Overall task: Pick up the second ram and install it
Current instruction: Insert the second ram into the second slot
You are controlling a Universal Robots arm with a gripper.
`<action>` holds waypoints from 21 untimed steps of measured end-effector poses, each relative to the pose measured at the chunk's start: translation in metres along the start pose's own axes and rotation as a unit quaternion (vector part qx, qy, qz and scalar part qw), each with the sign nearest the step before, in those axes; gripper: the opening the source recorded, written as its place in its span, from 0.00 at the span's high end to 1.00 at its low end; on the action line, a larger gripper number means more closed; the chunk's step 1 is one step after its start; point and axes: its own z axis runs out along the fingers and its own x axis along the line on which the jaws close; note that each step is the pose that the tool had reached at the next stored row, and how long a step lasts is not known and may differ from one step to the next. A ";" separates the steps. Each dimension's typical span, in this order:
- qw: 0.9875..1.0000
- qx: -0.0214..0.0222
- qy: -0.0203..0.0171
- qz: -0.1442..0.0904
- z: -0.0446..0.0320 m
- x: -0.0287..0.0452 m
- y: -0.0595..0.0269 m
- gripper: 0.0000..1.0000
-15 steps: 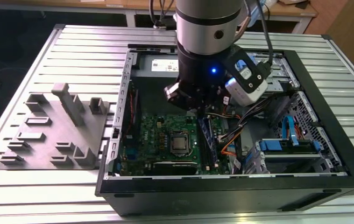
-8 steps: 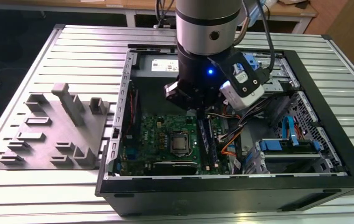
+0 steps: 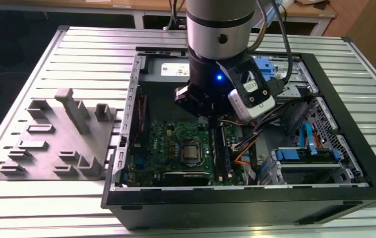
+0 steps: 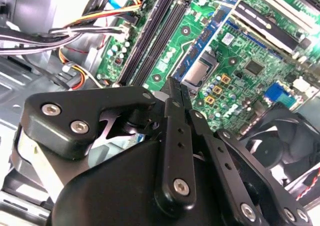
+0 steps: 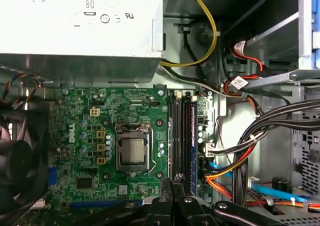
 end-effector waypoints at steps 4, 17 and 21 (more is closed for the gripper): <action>1.000 0.000 0.000 0.000 0.0006 0.0001 0.0004 0.91; 1.000 0.000 0.000 0.004 0.0102 -0.0058 0.0038 0.91; 1.000 0.000 0.000 0.004 0.0144 -0.0099 0.0058 0.91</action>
